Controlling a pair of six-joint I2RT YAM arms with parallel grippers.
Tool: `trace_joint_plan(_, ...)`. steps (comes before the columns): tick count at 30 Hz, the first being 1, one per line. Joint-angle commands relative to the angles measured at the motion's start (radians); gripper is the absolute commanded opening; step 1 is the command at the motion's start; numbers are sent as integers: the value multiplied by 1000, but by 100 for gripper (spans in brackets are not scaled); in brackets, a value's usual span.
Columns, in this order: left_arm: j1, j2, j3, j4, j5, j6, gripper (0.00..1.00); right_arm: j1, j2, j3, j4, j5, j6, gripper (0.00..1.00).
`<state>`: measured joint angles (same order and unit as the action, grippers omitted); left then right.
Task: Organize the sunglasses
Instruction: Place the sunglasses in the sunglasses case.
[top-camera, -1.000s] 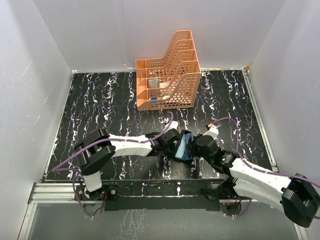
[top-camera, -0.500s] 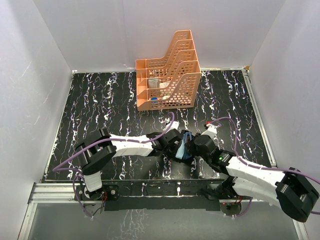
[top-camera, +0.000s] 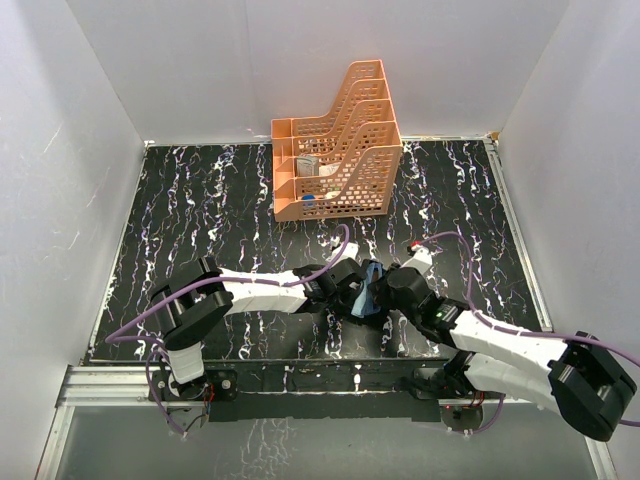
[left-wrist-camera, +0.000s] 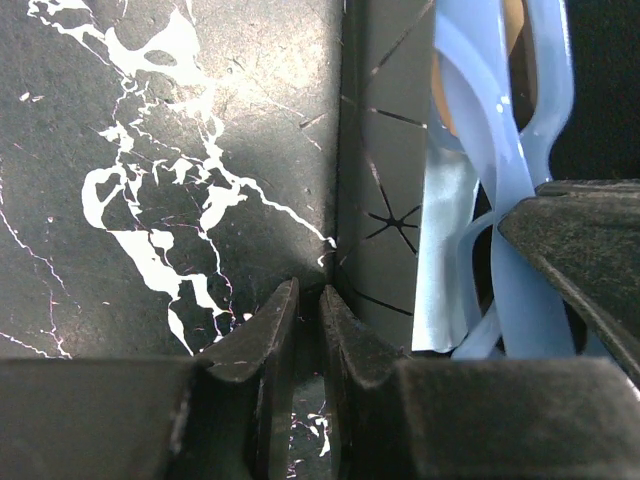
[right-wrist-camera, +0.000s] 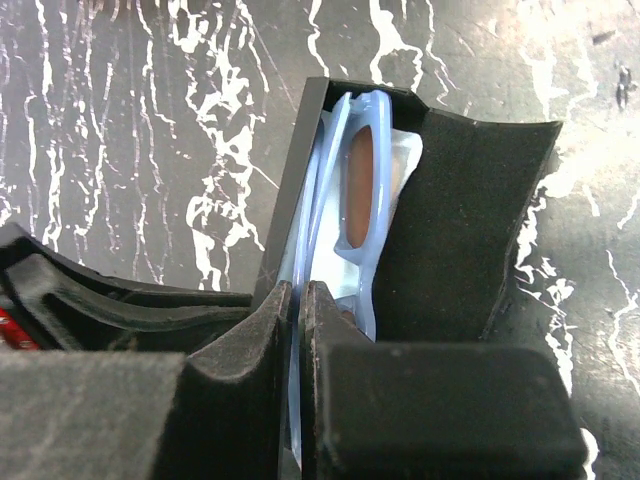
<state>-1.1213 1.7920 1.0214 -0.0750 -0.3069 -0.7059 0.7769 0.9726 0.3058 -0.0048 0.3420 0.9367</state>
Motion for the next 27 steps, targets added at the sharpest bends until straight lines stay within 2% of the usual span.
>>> trace_joint_plan(1, -12, 3, 30, -12, 5, 5, 14, 3, -21, 82, 30, 21, 3, 0)
trace_joint_plan(5, -13, 8, 31, -11, 6, 4, 13, 1, -54, 84, 26, 29, 2, 0)
trace_joint_plan(19, -12, 2, 25, -12, 3, 0, 13, 2, 16, 52, 60, 21, 14, 0)
trace_joint_plan(24, -14, 5, 26, -11, 10, 1, 13, 2, 5, -13, 100, 27, 14, 0)
trace_joint_plan(27, -18, 2, 26, -14, 13, 4, 7, 1, 31, -13, 118, 24, 18, 0)
